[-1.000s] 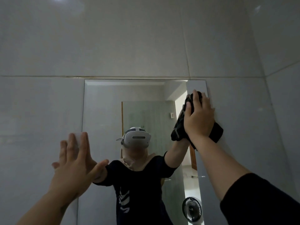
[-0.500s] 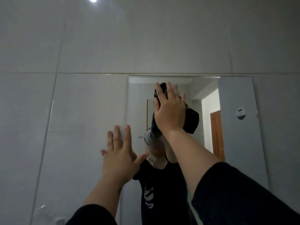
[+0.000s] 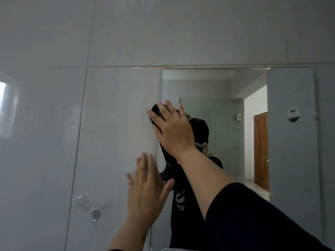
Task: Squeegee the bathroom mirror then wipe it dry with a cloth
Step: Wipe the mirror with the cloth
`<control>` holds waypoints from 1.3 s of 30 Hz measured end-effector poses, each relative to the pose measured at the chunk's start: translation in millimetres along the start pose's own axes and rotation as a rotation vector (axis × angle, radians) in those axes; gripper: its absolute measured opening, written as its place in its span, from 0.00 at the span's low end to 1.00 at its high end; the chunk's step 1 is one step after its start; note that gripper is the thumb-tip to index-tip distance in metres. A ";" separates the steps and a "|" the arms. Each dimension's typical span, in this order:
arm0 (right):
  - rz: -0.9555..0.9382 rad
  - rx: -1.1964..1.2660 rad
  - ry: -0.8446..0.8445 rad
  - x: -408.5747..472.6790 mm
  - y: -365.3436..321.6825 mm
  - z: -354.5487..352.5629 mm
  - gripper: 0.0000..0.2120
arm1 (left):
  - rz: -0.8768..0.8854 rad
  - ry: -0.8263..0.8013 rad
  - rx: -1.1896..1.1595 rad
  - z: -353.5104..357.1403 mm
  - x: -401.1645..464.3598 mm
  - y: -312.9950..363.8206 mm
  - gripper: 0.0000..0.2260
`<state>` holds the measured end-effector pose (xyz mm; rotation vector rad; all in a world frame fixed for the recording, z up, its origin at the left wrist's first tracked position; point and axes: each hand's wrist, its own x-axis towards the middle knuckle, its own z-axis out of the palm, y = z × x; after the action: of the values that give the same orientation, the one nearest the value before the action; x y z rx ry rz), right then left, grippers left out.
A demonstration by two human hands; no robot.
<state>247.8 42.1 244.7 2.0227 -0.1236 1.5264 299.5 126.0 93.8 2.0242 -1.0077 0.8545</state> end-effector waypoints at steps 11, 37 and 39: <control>0.052 -0.026 -0.053 -68.0 38.5 -24.2 0.19 | 0.032 -0.081 -0.076 -7.7 -3.6 2.5 0.39; 0.855 -0.065 0.223 -197.0 191.2 -90.5 0.22 | 0.024 -0.043 -0.103 3.0 -4.2 -3.6 0.41; 0.825 -0.085 0.213 -208.0 176.7 -84.2 0.21 | 0.032 -0.046 -0.091 3.2 -4.6 -3.9 0.41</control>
<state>33.7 -116.3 141.4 1.8039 -1.0171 2.1523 301.3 126.8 87.2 1.9634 -1.0881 0.7677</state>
